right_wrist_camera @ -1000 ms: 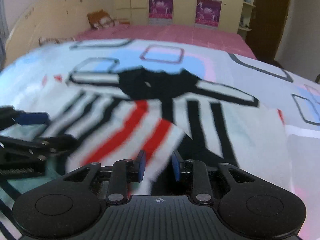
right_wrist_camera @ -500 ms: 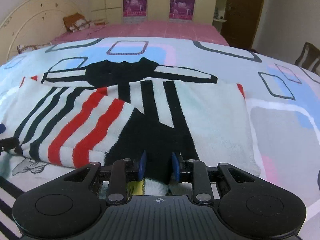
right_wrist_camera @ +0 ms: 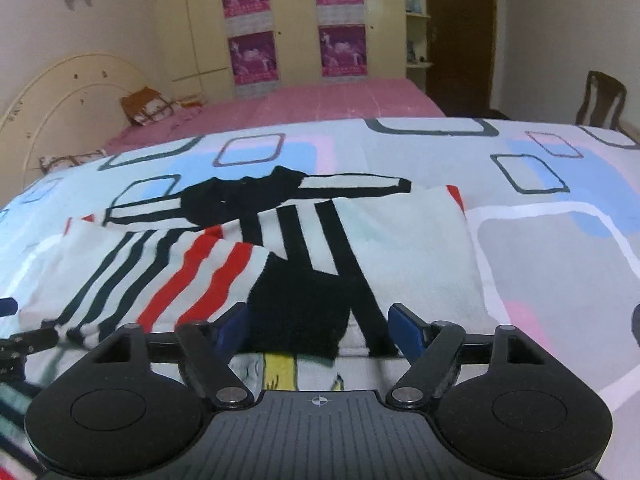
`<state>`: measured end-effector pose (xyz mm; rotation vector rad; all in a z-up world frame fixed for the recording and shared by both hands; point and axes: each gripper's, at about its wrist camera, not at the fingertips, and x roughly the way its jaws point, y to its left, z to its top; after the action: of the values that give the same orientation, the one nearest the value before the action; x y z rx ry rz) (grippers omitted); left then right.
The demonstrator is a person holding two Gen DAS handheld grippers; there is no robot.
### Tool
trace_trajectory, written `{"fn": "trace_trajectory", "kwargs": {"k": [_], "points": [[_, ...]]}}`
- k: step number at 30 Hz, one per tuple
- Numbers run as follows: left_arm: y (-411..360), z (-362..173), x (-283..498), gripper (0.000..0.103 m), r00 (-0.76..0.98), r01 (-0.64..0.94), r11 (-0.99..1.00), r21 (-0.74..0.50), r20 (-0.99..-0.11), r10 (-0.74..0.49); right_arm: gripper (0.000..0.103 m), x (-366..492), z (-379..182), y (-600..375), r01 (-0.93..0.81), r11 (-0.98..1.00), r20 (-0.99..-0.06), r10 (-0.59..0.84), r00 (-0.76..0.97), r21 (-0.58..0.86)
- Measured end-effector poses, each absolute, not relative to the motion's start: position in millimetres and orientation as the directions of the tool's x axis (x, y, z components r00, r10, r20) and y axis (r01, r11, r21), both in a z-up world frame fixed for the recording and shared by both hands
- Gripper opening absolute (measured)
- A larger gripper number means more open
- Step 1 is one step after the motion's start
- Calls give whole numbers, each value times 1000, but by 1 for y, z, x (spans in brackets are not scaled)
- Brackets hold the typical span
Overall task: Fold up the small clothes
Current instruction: 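Grasp the black hem with both grippers to fold it toward the collar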
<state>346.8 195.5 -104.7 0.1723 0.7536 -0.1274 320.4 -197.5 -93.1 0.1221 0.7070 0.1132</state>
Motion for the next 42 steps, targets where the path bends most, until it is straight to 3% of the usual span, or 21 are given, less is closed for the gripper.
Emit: {"fn": "trace_trajectory", "kwargs": {"k": [8,10,11,12,13,15,16,18,24,34,38,42], "points": [[179,-94,296,84,748,151,980,129,-664,-28,75,265,-80,-237,-78,977,-620,186,762,197],[180,-94,281,63,740,147,985,95,-672,-46,75,246,-80,-248,-84,978,-623,189,759,193],[182,-94,274,33,728,143,987,73,-684,-55,74,234,-81,-255,-86,977,-625,190,757,194],[185,-95,267,24,718,135,989,57,-694,-58,64,224,-81,-260,-87,977,-628,193,754,196],[188,-95,259,27,712,124,991,47,-700,-56,56,214,-83,-266,-87,976,-635,196,747,200],[194,-96,239,28,712,95,994,46,-701,-35,56,192,-86,-277,-80,973,-644,205,737,218],[198,-96,228,35,710,85,996,40,-703,-33,56,181,-87,-283,-77,969,-648,215,731,235],[206,-96,206,96,707,55,998,23,-707,-22,56,160,-91,-293,-73,962,-659,235,715,265],[221,-105,149,93,684,37,999,-37,-727,-53,57,108,-110,-317,-49,943,-700,278,658,328],[245,-117,115,86,630,-10,962,-272,-749,-205,56,66,-124,-335,-40,876,-672,397,625,481],[251,-117,117,65,624,-14,920,-391,-723,-297,56,65,-127,-331,-50,840,-649,454,611,541],[251,-126,118,65,612,-27,868,-495,-695,-377,45,68,-139,-332,-35,777,-617,526,586,629]]}}
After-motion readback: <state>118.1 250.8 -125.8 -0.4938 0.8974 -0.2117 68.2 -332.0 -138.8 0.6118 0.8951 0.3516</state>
